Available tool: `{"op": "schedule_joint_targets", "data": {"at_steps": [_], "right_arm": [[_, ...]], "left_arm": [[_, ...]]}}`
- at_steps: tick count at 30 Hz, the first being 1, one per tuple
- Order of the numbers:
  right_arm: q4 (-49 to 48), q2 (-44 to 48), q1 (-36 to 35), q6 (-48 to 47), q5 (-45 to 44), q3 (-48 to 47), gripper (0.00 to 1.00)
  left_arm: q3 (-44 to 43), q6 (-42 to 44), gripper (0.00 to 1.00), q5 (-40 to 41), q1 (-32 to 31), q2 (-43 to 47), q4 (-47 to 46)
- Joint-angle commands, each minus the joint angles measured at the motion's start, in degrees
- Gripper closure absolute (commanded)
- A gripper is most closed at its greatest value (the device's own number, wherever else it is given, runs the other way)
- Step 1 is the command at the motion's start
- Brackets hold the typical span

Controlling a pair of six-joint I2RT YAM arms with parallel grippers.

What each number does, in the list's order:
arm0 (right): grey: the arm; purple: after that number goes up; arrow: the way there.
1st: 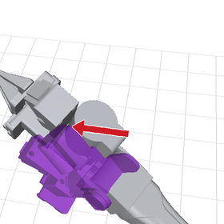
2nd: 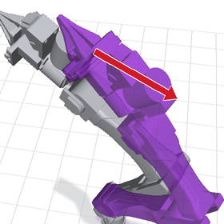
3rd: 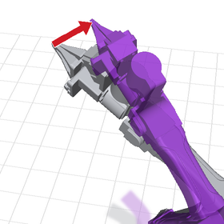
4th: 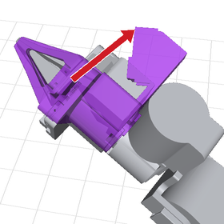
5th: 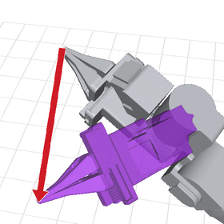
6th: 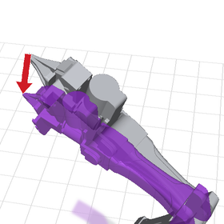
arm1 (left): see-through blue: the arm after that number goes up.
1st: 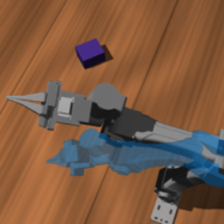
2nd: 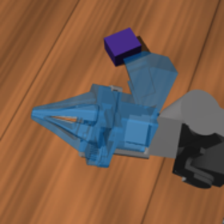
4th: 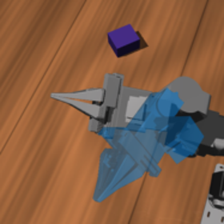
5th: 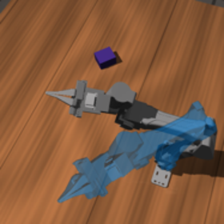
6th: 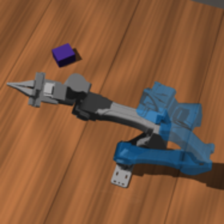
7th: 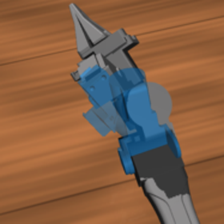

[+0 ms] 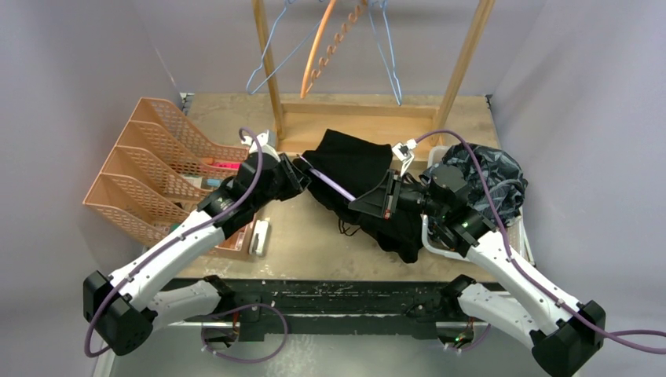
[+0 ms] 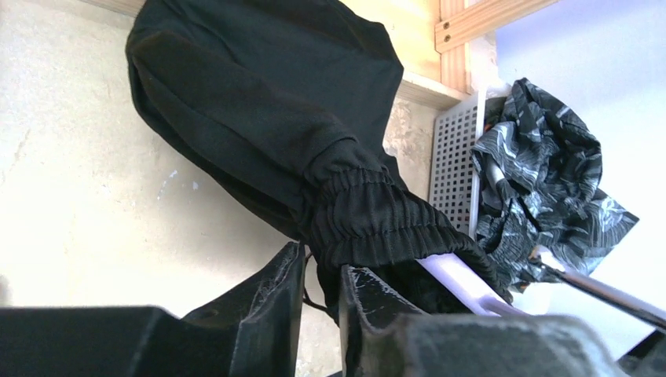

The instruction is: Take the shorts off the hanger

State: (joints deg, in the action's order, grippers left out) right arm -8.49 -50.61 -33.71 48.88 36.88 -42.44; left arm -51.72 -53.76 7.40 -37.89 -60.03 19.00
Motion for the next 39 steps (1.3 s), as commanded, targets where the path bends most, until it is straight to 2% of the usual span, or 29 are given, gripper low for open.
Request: {"op": "schedule_joint_targets", "data": {"at_steps": [1, 4, 11, 14, 18, 21, 23, 25, 28, 30, 33, 36, 39], "right_arm": [[-7.8, 1.5, -0.4, 0.7, 0.3, -2.8, 1.00], [-8.4, 1.2, -0.4, 1.5, -0.8, -2.2, 1.00], [-10.7, 0.9, -0.4, 4.1, -1.4, -2.0, 1.00], [-10.2, 0.0, -0.4, 4.1, -0.3, -1.6, 1.00], [-6.3, -0.1, -0.4, 0.7, 0.1, -1.5, 1.00], [1.5, -0.1, -0.4, -4.8, -3.1, -3.1, 1.00], [4.2, -0.4, -0.5, -7.1, -3.8, -3.8, 0.95], [5.3, -0.9, -0.4, -8.3, -3.9, -3.9, 0.80], [4.5, -1.6, -0.4, -9.2, -3.3, -3.7, 0.77], [2.9, -2.4, -0.4, -9.1, -2.4, -3.5, 0.64], [3.4, -3.8, -0.4, -9.7, -2.5, -4.4, 0.62], [5.2, -5.7, -0.5, -11.1, -2.3, -5.7, 0.53], [7.4, -6.8, -1.0, -14.2, -3.6, -8.5, 0.52]], "left_arm": [[-5.4, 5.2, 0.74, 4.0, 0.1, -1.9, 2.7], [-5.3, 5.6, 0.67, 2.2, -0.2, -2.7, 0.3], [-4.9, 6.0, 0.67, 3.6, -3.9, -5.3, -1.4], [-4.4, 5.2, 0.77, 6.8, -4.5, -4.4, -1.6], [-5.2, 5.8, 1.00, 10.7, -4.5, -1.6, -0.7], [-6.6, 6.7, 1.00, 11.8, -4.5, 0.3, 1.0], [-7.0, 7.1, 1.00, 12.0, -4.5, 1.5, 1.8], [-6.9, 7.5, 1.00, 11.3, -4.4, 2.4, 1.8], [-6.0, 7.8, 1.00, 8.9, -4.4, 3.2, 0.1], [-5.9, 7.8, 1.00, 7.4, -4.5, 3.0, -0.4], [-5.9, 7.9, 1.00, 6.3, -4.6, 2.9, -0.4], [-6.0, 7.8, 1.00, 5.4, -4.7, 2.7, -0.6], [-6.4, 7.3, 1.00, 5.0, -4.9, 2.4, -0.8]]}}
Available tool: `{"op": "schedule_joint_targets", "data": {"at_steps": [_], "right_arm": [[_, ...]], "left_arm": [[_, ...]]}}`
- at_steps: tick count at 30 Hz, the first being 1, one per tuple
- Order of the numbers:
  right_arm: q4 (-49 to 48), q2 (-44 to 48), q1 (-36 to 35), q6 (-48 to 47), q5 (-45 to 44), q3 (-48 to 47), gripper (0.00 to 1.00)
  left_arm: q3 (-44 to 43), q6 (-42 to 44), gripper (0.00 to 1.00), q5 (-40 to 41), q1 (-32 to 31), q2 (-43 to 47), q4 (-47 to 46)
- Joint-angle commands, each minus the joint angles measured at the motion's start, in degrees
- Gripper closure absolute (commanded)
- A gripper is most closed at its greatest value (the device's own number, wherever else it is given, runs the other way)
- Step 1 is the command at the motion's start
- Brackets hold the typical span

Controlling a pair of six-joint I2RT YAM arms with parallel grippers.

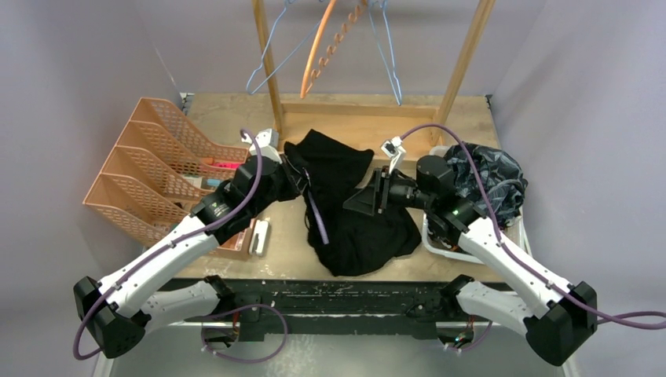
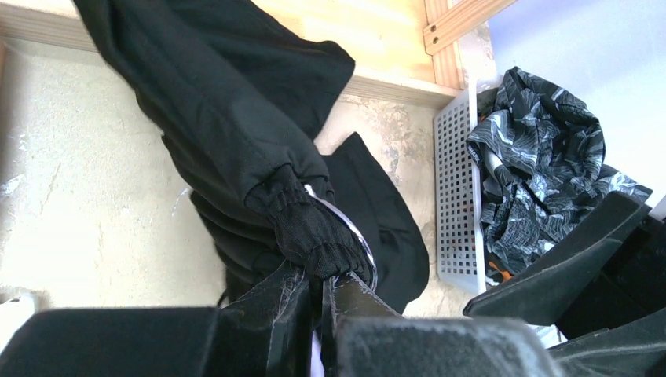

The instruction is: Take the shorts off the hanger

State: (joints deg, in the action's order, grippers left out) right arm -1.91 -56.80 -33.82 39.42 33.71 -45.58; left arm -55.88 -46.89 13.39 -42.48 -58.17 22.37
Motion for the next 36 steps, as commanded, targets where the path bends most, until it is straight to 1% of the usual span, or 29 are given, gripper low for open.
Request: {"op": "schedule_joint_targets", "data": {"at_steps": [1, 3, 5, 6, 8, 10, 11, 13, 17, 20, 23, 26, 29, 32, 36], "right_arm": [[1.4, -1.1, -1.6, -6.0, 0.1, -6.8, 0.53], [1.7, -2.2, -4.0, -7.0, -0.1, -9.1, 0.54], [2.5, -4.0, -8.2, -7.8, -4.8, -10.9, 0.55], [3.0, -5.4, -10.7, -7.5, -11.4, -11.6, 0.56], [2.8, -7.4, -15.9, -6.4, -20.5, -11.6, 0.63], [2.5, -8.9, -22.2, -4.8, -31.3, -11.5, 0.67], [1.0, -9.7, -24.6, -4.7, -33.4, -11.1, 0.68], [-1.7, -11.6, -27.5, -3.2, -35.3, -10.8, 0.64], [-1.6, -15.6, -31.1, 2.4, -45.2, -10.4, 0.62], [-1.4, -17.5, -32.1, 3.1, -48.9, -10.4, 0.62], [-1.5, -20.2, -32.2, 1.8, -46.7, -11.1, 0.61], [0.1, -22.6, -32.2, 3.6, -48.2, -11.7, 0.62], [1.5, -23.3, -32.3, 5.2, -50.9, -11.9, 0.61], [1.9, -23.0, -32.4, 5.1, -51.2, -11.7, 0.60], [4.4, -23.9, -32.4, 5.6, -51.9, -12.0, 0.60]], "left_arm": [[-2.3, 0.2, 1.00, -0.9, -0.4, 0.4, -4.1], [-2.4, -0.2, 1.00, -0.9, -0.5, 0.0, -4.0], [-2.4, -0.6, 1.00, -1.1, -0.5, -0.7, -3.9], [-2.3, -0.8, 1.00, -1.1, -0.6, -1.0, -3.8], [-2.4, -1.1, 1.00, -0.9, -0.6, -1.4, -3.6], [-2.7, -1.3, 1.00, -0.9, -0.7, -1.6, -3.3], [-3.0, -1.3, 1.00, -0.8, -0.7, -1.7, -3.1], [-3.4, -1.4, 1.00, -0.5, -0.7, -1.8, -2.4], [-3.6, -1.8, 1.00, -0.1, -0.8, -1.7, -1.7], [-3.4, -1.9, 1.00, 0.1, -0.8, -1.4, -1.3], [-3.3, -2.1, 1.00, 0.3, -0.8, -1.5, -1.3], [-3.3, -2.2, 1.00, 0.0, -0.8, -1.6, -1.4], [-3.3, -2.3, 1.00, 0.1, -0.8, -1.7, -1.2], [-3.2, -2.2, 1.00, 0.5, -0.8, -1.6, -0.7], [-3.0, -2.6, 1.00, 1.1, -0.8, -1.3, -0.2]]}}
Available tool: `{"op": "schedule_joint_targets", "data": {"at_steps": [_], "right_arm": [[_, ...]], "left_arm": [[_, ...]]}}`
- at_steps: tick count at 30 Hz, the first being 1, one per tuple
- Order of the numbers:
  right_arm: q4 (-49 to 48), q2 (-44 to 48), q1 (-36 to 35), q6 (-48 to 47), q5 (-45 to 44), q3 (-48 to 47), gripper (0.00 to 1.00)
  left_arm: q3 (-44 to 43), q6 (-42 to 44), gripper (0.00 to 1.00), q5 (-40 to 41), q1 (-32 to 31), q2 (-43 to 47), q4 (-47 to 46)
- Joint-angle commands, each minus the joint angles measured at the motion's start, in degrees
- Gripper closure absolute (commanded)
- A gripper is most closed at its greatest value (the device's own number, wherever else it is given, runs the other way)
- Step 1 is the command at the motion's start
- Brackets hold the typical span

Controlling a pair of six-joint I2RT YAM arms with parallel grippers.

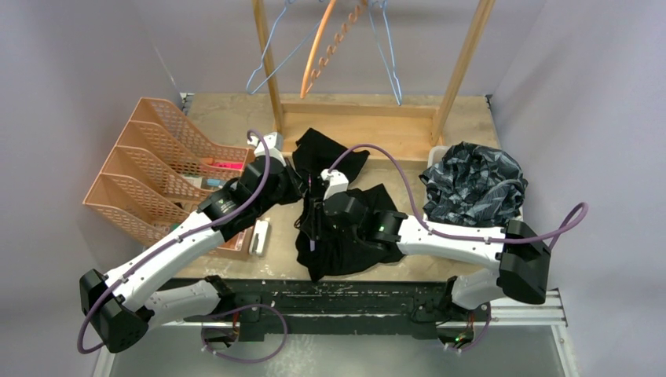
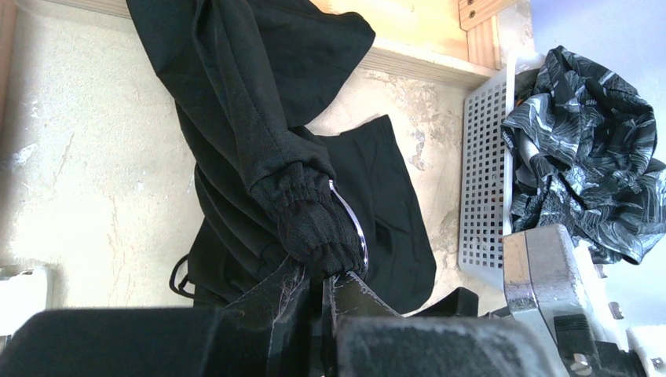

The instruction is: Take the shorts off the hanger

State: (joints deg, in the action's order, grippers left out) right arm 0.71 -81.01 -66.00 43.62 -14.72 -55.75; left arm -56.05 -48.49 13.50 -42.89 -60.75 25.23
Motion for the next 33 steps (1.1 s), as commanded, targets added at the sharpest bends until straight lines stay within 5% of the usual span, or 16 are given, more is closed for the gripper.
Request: {"op": "schedule_joint_targets", "data": {"at_steps": [1, 16, 20, 26, 33], "right_arm": [[2.6, -0.4, -0.3, 2.2, -3.8, -2.1, 0.61], [2.1, -7.3, -0.3, 1.6, -10.5, -5.7, 0.73], [3.4, -6.8, -0.3, 0.5, -10.3, -6.9, 1.00], [1.0, 1.4, -0.3, -6.0, 0.5, -2.2, 1.00], [-4.1, 9.9, -0.3, -8.4, 11.4, 6.7, 1.00]], "left_arm": [[-2.6, -1.2, 1.00, 0.7, -0.3, 1.4, -3.3], [-2.1, -2.3, 1.00, -1.2, -0.3, 1.5, -4.9], [-2.5, -0.9, 1.00, 1.2, -0.4, 1.5, -3.0], [-7.2, 8.9, 1.00, 17.3, -0.2, 0.3, 8.1], [-13.6, 13.5, 1.00, 22.8, 1.3, -5.3, 10.9]]}}
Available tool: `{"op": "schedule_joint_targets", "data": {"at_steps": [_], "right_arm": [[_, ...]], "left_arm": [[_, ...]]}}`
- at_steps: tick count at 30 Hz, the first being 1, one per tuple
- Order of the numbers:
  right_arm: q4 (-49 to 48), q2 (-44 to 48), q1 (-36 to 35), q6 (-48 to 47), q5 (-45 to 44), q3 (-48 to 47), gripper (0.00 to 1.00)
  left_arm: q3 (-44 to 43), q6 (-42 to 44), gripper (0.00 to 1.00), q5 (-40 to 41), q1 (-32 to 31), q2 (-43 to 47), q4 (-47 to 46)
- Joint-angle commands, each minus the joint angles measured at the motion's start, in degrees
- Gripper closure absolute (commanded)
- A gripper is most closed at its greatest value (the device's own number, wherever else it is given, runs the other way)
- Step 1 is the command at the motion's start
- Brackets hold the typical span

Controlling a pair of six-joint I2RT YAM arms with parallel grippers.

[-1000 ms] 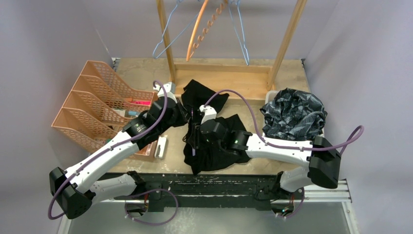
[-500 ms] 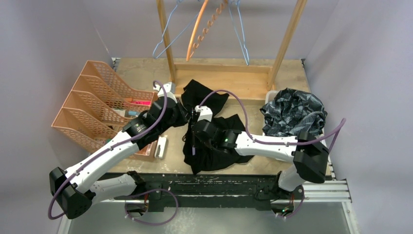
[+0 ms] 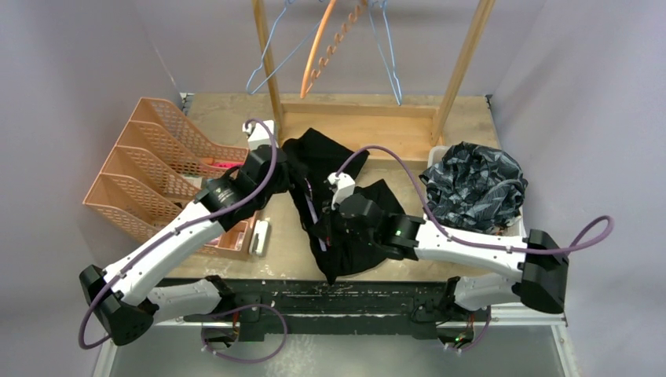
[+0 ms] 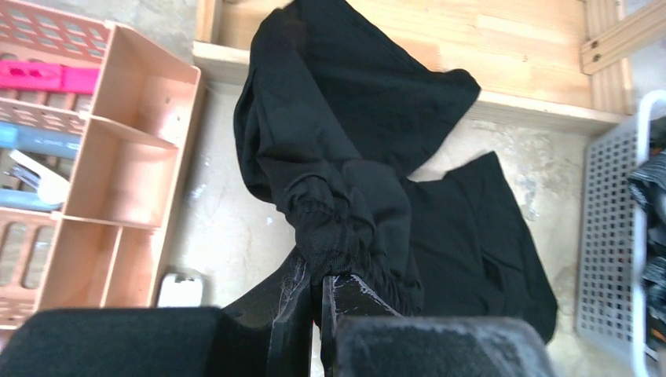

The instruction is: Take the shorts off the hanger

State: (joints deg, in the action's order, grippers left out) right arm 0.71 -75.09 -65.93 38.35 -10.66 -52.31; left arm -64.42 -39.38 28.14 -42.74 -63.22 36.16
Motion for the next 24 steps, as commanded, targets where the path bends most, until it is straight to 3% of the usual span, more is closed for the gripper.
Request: {"op": "schedule_joint_targets", "data": {"at_steps": [1, 7, 12, 24], "right_arm": [[-4.4, 4.7, -0.3, -3.2, 8.4, 3.8, 1.00], [-2.3, 3.0, -0.3, -6.3, 15.0, 3.0, 1.00], [-2.0, 3.9, -0.5, -6.4, 15.6, 5.3, 1.00], [-3.2, 6.8, -0.3, -10.3, 24.0, 8.2, 1.00]], "left_arm": [[-5.7, 4.6, 1.00, 9.0, 1.2, -3.5, 0.0], [-9.3, 7.7, 1.00, 10.8, 2.3, -6.4, -1.3], [-12.3, 7.3, 1.00, 17.8, 4.5, -8.3, 3.0], [-10.1, 7.5, 1.00, 9.0, 13.3, -8.4, 3.5]]}}
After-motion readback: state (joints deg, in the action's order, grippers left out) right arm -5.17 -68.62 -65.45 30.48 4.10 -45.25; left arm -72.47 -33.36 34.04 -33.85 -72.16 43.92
